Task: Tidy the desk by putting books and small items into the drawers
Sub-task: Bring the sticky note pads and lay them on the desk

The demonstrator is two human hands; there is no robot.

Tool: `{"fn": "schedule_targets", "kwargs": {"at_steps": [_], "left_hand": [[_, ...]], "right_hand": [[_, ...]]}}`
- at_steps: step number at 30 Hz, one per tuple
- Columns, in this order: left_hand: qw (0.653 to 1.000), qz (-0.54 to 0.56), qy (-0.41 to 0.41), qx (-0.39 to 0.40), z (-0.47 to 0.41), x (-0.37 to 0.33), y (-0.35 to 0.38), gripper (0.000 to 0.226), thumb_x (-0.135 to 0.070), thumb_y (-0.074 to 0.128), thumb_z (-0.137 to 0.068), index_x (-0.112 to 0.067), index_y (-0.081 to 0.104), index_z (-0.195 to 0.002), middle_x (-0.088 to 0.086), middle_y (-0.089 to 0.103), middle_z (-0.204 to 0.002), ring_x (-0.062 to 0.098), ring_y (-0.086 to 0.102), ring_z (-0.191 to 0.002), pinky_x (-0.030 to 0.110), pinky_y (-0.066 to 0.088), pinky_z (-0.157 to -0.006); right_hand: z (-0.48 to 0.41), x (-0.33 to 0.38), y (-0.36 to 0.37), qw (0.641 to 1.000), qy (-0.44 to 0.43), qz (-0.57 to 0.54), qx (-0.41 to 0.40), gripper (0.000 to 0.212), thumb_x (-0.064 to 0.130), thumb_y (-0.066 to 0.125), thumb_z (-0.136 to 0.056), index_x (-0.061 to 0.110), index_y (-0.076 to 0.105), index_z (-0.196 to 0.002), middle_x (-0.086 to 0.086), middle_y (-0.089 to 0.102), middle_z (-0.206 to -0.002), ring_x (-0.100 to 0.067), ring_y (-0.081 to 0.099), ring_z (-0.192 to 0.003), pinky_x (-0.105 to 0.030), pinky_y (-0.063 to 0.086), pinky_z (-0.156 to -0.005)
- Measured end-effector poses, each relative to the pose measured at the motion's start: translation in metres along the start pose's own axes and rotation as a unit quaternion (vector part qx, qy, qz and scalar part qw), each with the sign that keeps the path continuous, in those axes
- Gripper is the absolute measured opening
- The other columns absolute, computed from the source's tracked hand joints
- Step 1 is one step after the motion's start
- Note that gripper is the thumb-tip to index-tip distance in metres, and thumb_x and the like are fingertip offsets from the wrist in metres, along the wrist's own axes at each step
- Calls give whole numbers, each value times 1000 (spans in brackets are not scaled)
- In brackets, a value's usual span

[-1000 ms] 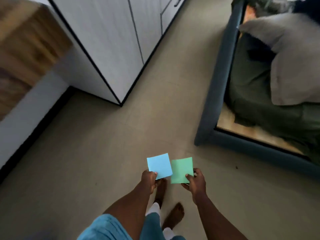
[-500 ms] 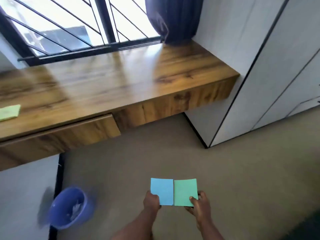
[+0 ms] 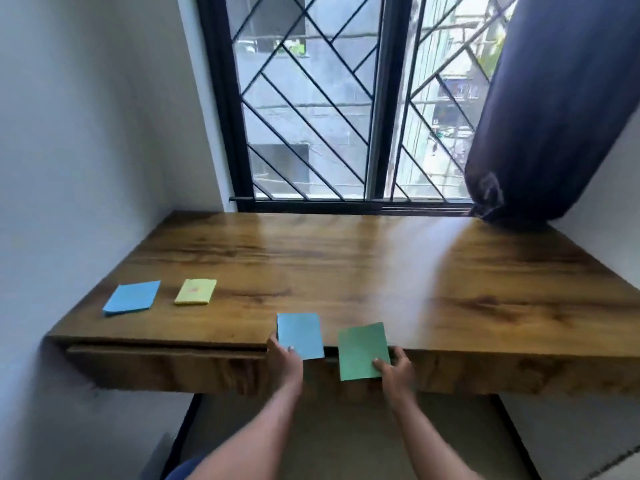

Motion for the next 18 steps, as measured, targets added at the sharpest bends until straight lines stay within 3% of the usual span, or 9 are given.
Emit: {"fn": "schedule_targets", "kwargs": {"at_steps": [3, 6, 8, 11, 13, 15, 18], "left_hand": [[999, -31, -19, -31, -58, -3, -18, 40, 1, 46, -91, 4, 42, -130, 24, 53, -129, 38, 56, -114, 40, 46, -96], [997, -80, -22, -7, -77, -12, -23, 36, -8, 47, -93, -1, 46, -128, 20, 65, -117, 34, 61, -110, 35, 48, -92], [994, -102, -27, -22, -97, -16, -29, 37, -13, 47, -96, -4, 45, -131, 17, 66, -117, 31, 59, -115, 33, 43, -94], [994, -83, -46, -54, -139, -18, -43, 43, -14, 45, -96, -6, 39, -138, 18, 67, -112, 32, 65, -103, 38, 51, -91], [991, -100, -52, -66, -164, -22, -54, 44, -12, 43, -97, -6, 36, -140, 19, 67, -113, 31, 67, -96, 37, 55, -81], [989, -123, -51, -69, -179, -29, -62, 44, -11, 43, -97, -6, 35, -140, 18, 63, -119, 27, 67, -95, 36, 56, -75], [978, -195, -51, -53, -193, -37, -64, 43, -15, 45, -96, -6, 38, -138, 15, 54, -129, 27, 59, -113, 35, 50, -94]], "right_hand": [[-33, 43, 55, 998, -28, 24, 45, 36, 1, 56, -90, -1, 50, -126, -20, 62, -116, -26, 62, -86, -12, 45, -47], [-50, 63, 85, 998, -19, 23, 60, 33, 0, 55, -90, 2, 52, -123, -20, 61, -115, -33, 63, -96, -34, 58, -67], [-64, 70, 110, 997, -15, 26, 68, 29, 0, 56, -90, 4, 53, -118, -15, 61, -108, -31, 63, -92, -40, 58, -75], [-94, 83, 152, 995, -19, 50, 80, 28, 4, 59, -87, 5, 56, -115, -19, 64, -111, -34, 64, -95, -49, 56, -82], [-106, 93, 177, 995, -16, 55, 82, 27, 6, 58, -88, 6, 55, -115, -21, 64, -114, -36, 63, -98, -46, 55, -83], [-113, 108, 190, 993, -19, 85, 80, 28, 7, 55, -90, 4, 54, -119, -20, 63, -118, -36, 60, -106, -33, 47, -81], [-129, 116, 199, 991, -12, 121, 49, 33, 7, 51, -93, 0, 50, -125, -23, 60, -123, -37, 56, -112, -34, 43, -83]]}}
Point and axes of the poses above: each hand's wrist, its own z-axis away from the middle knuckle, its own y-axis out of the palm, x = y × z, the point moved 9 cm from there along -z, towards the middle knuckle
